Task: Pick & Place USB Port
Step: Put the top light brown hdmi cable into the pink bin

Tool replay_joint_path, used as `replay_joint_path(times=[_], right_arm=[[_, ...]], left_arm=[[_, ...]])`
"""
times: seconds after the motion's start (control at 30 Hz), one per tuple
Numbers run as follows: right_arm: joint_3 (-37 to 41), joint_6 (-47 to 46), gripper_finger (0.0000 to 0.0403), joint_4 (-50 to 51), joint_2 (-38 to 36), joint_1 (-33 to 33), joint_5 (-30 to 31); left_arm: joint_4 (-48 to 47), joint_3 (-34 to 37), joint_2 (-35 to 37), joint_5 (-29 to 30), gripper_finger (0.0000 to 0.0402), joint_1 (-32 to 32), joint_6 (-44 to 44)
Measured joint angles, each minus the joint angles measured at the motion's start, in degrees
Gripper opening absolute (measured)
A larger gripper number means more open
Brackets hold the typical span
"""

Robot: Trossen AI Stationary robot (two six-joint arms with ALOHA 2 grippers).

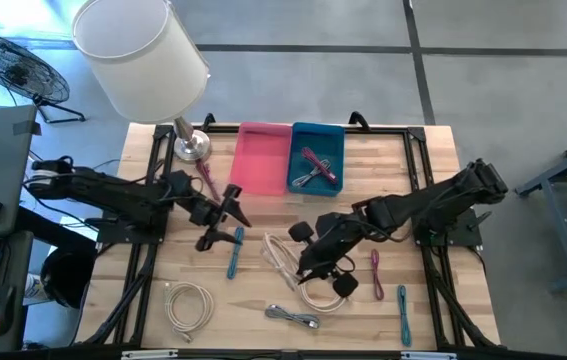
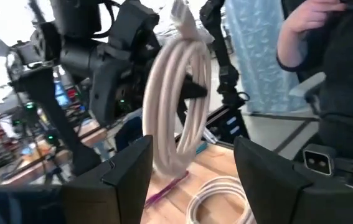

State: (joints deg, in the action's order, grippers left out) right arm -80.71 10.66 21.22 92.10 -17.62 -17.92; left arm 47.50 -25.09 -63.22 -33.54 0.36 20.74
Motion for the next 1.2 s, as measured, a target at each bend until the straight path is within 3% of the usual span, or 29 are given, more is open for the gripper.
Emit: replay_joint_path(times=[0.47,0.97,1.07,1.2], right_arm=[[0.00,0.34,0.0032,-2.89,1.76,0.89,-3.35],[0.00,0.36,0.0032,-2.79,1.76,4.08,-2.42],[0.00,0.36,0.0032,-2.61,1.76,4.66,-2.14],[0.00,0.29,0.0032,-2.55,1.76,4.91,-0.89]], left_arm=[[-4.19,-8.04,-9.04,-1.66,0.0220,0.03,0.51],[-3.66,-9.41,-10.97,-0.30,0.0213,0.00,0.21],[-3.77,-9.41,-10.97,3.79,0.0174,0.00,0.96],[-4.42,-9.41,-10.97,7.15,0.0046,0.07,2.49]])
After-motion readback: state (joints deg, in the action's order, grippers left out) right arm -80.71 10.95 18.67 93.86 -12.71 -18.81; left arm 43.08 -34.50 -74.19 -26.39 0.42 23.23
